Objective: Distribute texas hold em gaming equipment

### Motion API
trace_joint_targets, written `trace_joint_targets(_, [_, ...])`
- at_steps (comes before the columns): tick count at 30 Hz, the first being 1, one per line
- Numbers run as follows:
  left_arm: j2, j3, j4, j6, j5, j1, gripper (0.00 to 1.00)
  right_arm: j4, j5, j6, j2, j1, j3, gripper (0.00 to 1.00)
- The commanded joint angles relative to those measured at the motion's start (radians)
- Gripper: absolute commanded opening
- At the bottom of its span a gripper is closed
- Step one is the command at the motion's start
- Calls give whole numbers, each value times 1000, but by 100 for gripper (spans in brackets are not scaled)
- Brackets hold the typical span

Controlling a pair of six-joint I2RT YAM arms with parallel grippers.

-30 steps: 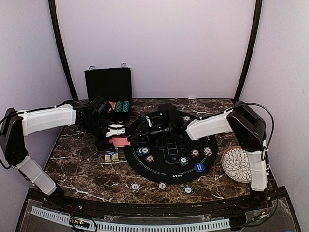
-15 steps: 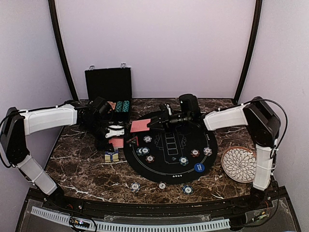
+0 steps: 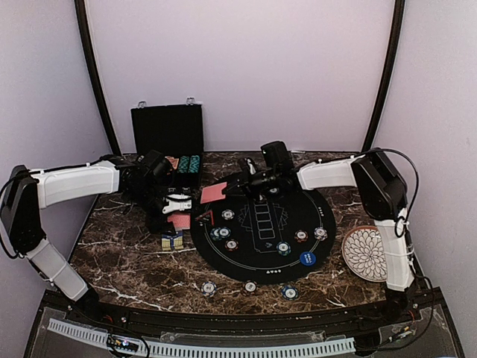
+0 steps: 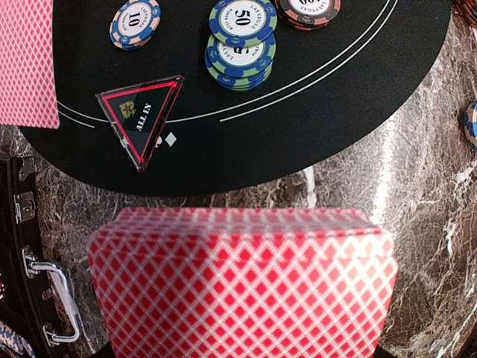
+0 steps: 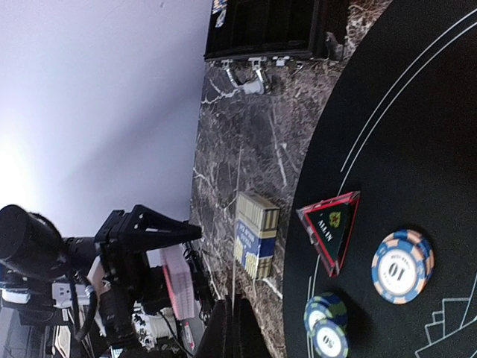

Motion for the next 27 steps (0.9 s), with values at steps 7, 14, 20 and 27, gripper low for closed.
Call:
trace_joint_targets(7, [4, 20, -19, -12, 16, -2, 1, -158, 57, -95, 184, 17, 254, 0])
trace_joint_targets(14, [13, 32, -20, -13, 18, -1, 0, -227, 77, -113, 275, 19, 360, 0])
trace_joint_targets(20, [14, 32, -16, -15, 19, -1, 0, -300, 126, -161, 299, 19, 410, 0])
trace_joint_targets(27, [7, 31, -13, -16, 21, -1, 0, -348, 176, -201, 272, 20, 409, 29])
